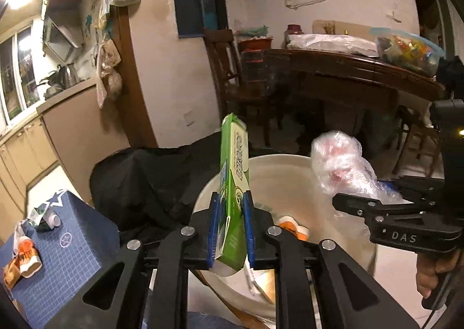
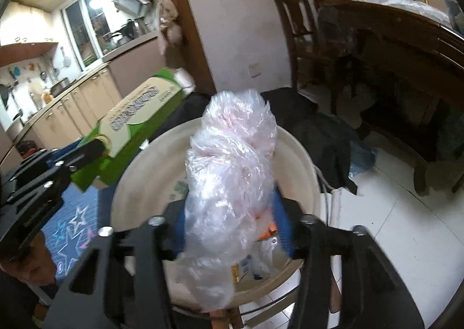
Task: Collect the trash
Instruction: 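Carry the green box and plastic bag over the white bucket and release both, then move both tools back over the table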
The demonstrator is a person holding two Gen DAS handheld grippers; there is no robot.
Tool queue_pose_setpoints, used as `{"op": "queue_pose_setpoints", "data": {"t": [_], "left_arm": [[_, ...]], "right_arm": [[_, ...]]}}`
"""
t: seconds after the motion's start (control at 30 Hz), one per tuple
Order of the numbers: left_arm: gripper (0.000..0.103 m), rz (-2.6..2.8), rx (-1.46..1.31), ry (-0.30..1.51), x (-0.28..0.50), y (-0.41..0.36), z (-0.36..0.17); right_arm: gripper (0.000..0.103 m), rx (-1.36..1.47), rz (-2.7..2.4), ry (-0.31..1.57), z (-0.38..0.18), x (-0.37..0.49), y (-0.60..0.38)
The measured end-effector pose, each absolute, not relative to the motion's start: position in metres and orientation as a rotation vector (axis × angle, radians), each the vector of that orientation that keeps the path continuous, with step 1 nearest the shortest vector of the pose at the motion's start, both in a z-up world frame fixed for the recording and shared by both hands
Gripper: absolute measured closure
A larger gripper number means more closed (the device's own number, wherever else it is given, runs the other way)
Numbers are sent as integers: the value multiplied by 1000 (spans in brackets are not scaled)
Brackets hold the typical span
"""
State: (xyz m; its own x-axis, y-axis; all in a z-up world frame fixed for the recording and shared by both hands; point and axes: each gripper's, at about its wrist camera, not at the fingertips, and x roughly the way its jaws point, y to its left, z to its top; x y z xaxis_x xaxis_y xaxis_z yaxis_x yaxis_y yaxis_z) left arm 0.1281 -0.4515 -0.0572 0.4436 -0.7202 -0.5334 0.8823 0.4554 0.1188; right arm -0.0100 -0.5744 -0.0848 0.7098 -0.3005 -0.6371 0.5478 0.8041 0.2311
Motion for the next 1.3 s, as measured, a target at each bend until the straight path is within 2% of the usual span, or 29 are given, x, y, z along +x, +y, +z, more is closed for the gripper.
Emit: {"op": "queue_pose_setpoints", "data": {"t": [0.97,1.3], "left_arm": [[84,-991,387,460,133,-434,-56],[84,-889,384,449,147,-376,-59]], "right_arm": [[52,467,-464,601,-84,-9,-582],[52,433,-333,592,-77,18,-538]]}}
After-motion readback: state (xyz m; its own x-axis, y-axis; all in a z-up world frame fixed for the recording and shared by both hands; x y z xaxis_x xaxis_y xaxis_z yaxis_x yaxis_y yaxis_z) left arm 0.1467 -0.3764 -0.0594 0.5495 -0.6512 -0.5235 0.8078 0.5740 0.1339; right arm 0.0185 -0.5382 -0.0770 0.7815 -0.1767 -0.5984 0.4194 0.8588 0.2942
